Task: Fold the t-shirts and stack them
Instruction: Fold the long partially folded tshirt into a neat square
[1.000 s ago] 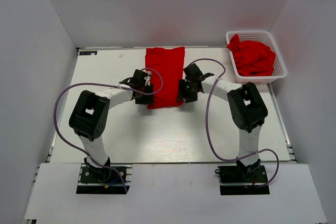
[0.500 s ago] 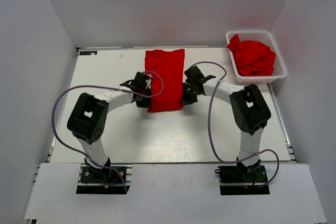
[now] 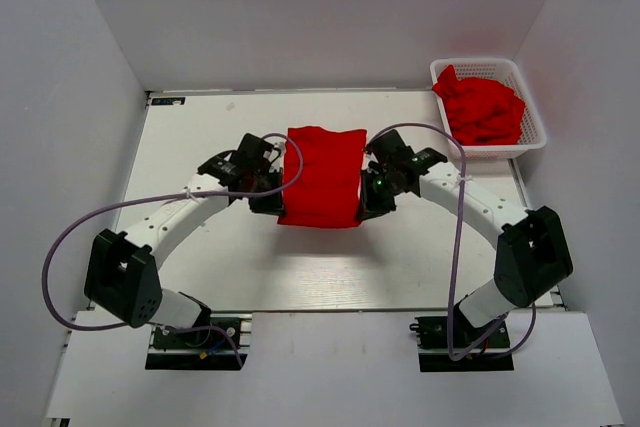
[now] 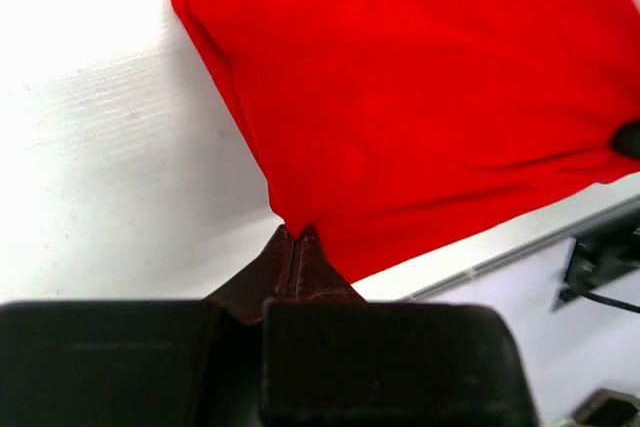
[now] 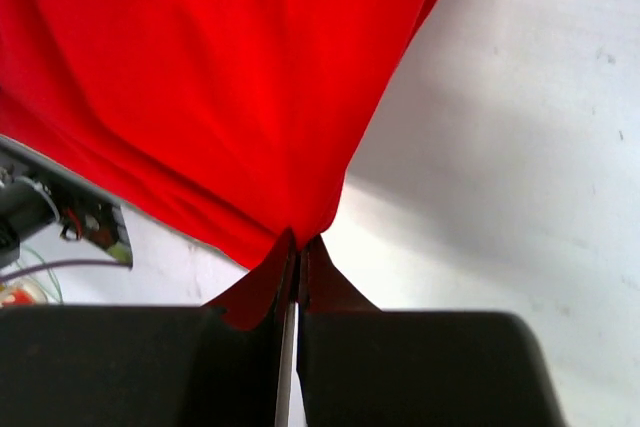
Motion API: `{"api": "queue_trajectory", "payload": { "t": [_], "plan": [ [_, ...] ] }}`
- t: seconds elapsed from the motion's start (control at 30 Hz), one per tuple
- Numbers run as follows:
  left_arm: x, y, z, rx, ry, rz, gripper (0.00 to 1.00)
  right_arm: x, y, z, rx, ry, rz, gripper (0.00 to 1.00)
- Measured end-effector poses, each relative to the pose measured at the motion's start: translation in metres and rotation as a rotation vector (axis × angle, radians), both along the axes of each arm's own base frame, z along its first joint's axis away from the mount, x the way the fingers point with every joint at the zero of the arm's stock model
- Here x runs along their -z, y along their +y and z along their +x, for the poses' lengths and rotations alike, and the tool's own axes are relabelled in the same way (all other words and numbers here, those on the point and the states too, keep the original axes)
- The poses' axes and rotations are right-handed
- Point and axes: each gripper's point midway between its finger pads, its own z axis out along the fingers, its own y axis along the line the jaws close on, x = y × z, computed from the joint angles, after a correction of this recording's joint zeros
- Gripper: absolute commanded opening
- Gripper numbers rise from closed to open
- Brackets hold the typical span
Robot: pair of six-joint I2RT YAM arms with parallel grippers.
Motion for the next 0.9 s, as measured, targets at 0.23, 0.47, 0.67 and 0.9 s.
{"api": "queue_trajectory", "payload": {
  "t": [0.23, 0.47, 0.67, 0.9],
  "plan": [
    [-0.054, -0.013, 0.027, -0.002, -0.097, -0.046, 0.00, -0.031, -0.002, 0.013, 0.016, -0.019, -0.030, 0.00],
    [-0.075, -0.023, 0.091, -0.045, -0.204, -0.009, 0.00, -0.051, 0.001, 0.054, 0.059, -0.066, -0.054, 0.00],
    [-0.070, -0.032, 0.144, -0.072, -0.248, 0.047, 0.00, -0.053, 0.000, 0.096, 0.100, -0.063, -0.066, 0.00],
    [-0.044, -0.028, 0.186, -0.110, -0.241, 0.090, 0.00, -0.046, -0.002, 0.141, 0.128, -0.064, -0.059, 0.00]
  ]
}}
